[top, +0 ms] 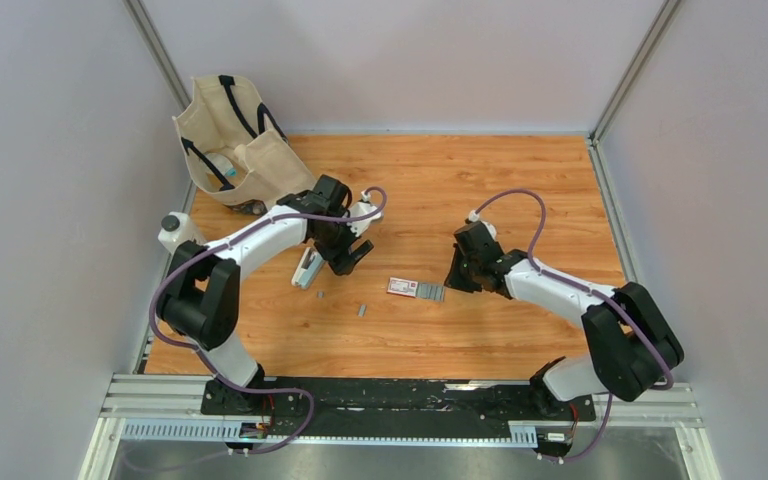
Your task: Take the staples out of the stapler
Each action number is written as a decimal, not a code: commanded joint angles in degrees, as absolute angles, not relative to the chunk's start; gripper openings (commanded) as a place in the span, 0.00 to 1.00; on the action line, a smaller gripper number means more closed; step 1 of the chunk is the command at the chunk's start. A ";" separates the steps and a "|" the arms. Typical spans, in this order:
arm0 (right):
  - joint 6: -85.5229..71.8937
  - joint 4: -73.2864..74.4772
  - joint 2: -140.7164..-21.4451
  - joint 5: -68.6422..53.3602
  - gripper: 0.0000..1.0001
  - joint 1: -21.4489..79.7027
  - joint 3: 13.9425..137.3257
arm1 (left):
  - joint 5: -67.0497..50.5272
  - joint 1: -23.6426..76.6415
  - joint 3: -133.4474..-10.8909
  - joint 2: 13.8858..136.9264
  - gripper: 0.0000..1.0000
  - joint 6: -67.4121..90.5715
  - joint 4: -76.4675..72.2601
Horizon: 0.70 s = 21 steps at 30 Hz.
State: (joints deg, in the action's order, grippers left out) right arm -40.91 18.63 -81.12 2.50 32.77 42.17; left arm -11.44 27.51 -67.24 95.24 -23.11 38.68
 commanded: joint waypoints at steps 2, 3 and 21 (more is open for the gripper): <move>-41.83 15.13 -81.12 1.23 0.09 31.55 39.38 | -10.64 29.88 -69.35 96.76 0.90 -24.17 37.62; -41.92 14.94 -81.73 1.58 0.08 31.55 39.38 | -10.03 30.49 -69.35 96.94 0.90 -24.08 37.18; -43.86 9.93 -83.32 -3.16 0.05 30.67 36.91 | -2.46 37.00 -74.09 104.15 0.90 -24.08 35.95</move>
State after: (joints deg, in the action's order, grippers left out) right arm -42.85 12.49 -83.22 -1.87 30.92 37.47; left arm -3.86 35.75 -71.79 103.90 -23.40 37.47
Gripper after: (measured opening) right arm 0.054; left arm 0.903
